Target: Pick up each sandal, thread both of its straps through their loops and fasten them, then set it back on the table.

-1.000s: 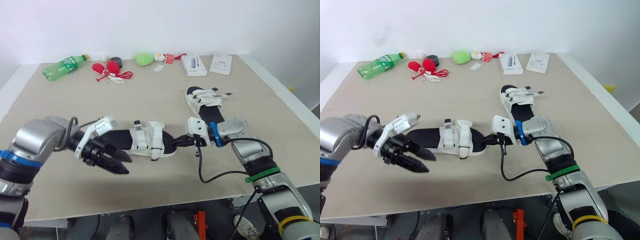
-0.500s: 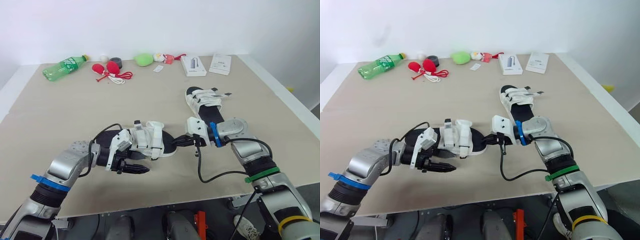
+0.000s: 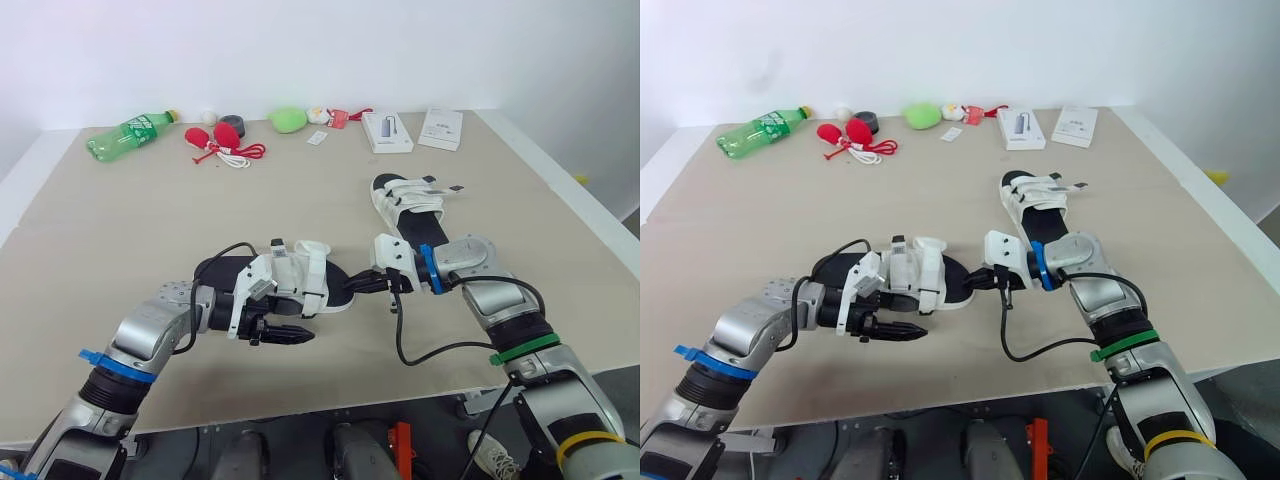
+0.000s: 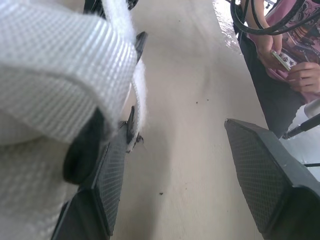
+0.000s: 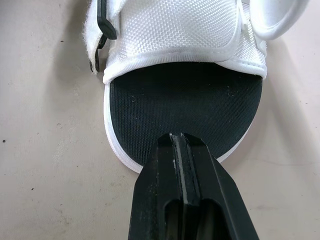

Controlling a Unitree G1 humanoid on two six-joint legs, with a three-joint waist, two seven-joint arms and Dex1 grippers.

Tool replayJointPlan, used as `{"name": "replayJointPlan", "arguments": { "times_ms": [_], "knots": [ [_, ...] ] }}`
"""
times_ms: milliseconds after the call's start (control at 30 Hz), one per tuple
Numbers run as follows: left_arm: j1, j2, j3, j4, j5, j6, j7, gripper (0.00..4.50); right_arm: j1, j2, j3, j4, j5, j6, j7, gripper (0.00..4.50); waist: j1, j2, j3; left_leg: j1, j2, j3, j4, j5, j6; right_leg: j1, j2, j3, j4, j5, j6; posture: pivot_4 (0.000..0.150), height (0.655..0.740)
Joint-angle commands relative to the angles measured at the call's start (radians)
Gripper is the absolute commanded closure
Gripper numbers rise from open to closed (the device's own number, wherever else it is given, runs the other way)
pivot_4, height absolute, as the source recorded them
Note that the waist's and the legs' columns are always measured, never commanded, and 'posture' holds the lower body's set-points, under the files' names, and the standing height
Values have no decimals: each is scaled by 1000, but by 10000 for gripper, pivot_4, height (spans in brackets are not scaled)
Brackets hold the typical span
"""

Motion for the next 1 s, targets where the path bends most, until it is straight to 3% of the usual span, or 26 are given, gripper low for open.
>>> {"name": "replayJointPlan", "arguments": {
  "times_ms": [33,133,200,367,733,1000],
  "knots": [
    [-31,-14,-3,11,-9,19,1,22057,9,-9,11,14,-26,12,-1,45000,0,0,0,0,0,0,0,0,0,0,0,0,0,0,0,1500,7400],
    [-44,-31,14,30,-24,33,2,38148,12,-12,9,11,-26,14,-1,45000,0,0,0,0,0,0,0,0,0,0,0,0,0,0,0,1500,7400],
    [-51,-35,12,40,-22,31,-1,44775,13,-13,9,9,-25,15,-2,45000,0,0,0,0,0,0,0,0,0,0,0,0,0,0,1,1500,7400],
    [-41,-12,-8,10,-29,44,-36,44775,15,-15,8,3,-24,21,0,45000,0,0,0,0,0,0,0,0,0,0,0,0,0,1,2,1500,7400],
    [132,147,-57,-234,-64,70,-115,44775,16,-17,10,6,-25,19,6,45000,-1,0,0,0,1,-1,-2,-1,-1,0,0,0,0,-3,-4,1500,7400],
    [115,130,-59,-255,-43,59,-48,44775,11,-12,12,13,-25,17,7,45000,0,0,0,0,1,-1,-2,-1,0,0,0,0,0,-3,-3,1500,7400]
  ]
}}
